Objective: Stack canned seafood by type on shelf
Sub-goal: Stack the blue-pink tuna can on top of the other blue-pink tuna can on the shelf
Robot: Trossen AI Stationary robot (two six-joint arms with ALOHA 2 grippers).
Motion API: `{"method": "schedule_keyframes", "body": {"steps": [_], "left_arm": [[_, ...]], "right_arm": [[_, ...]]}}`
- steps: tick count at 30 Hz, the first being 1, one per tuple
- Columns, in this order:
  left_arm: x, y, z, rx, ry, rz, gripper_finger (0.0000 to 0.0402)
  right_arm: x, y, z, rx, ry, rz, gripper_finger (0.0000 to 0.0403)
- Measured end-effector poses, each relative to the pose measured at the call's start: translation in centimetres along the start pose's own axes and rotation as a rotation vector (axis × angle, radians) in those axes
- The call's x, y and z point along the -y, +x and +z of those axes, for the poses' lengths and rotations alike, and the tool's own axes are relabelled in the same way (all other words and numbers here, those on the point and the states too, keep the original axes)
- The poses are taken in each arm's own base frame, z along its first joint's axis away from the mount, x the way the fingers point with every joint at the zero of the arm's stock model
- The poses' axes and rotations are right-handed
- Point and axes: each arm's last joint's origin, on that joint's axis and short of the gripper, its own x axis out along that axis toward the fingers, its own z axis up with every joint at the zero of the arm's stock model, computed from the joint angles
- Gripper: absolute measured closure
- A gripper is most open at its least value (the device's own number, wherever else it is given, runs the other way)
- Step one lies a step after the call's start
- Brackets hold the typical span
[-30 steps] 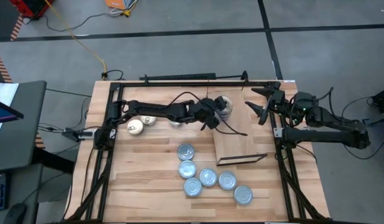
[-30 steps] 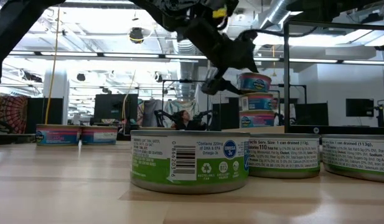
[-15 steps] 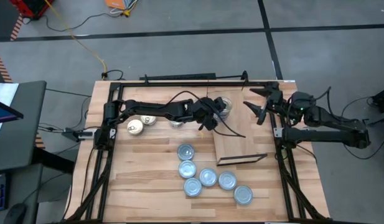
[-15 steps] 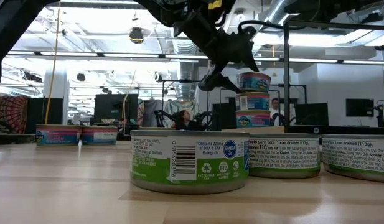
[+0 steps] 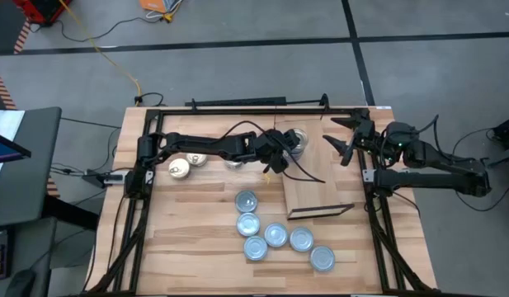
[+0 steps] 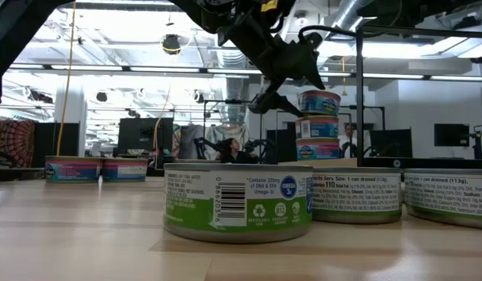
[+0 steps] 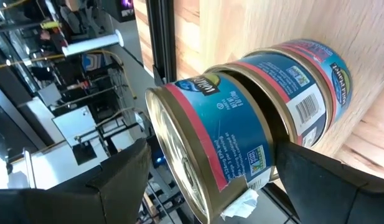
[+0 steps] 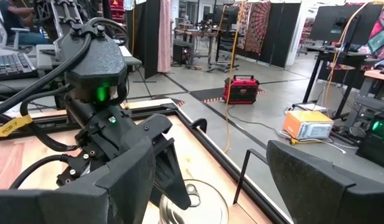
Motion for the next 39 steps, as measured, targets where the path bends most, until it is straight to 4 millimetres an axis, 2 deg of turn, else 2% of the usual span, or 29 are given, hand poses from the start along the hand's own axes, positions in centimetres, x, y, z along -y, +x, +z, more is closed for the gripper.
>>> {"method": "schedule_keyframes", "body": {"steps": [9,23,36,39], "left_arm": [[0.1,0.0,-0.4,-0.054,0.034,-0.022,0.0074],[-2.4,-1.6,-0.2,-0.027,-0.055,-0.066,0.0075],[-1.6,-1.8,-0.1,-0.001,-0.163,-0.16,0.0075],[-1.8,-1.7,-0.2,-0.029,-0.245,-0.138,0.0075]], "right_arm": [[0.0,0.0,-0.1,-0.008,0.013,0.001,0.0074],[0.0,0.0,-0.2,-0.016,0.017,0.001,0.0074],[0.0,0.0,-0.1,-0.015,0.017,0.001,0.0074],[0.0,0.0,-0.1,-0.015,0.017,0.003,0.0074]]}}
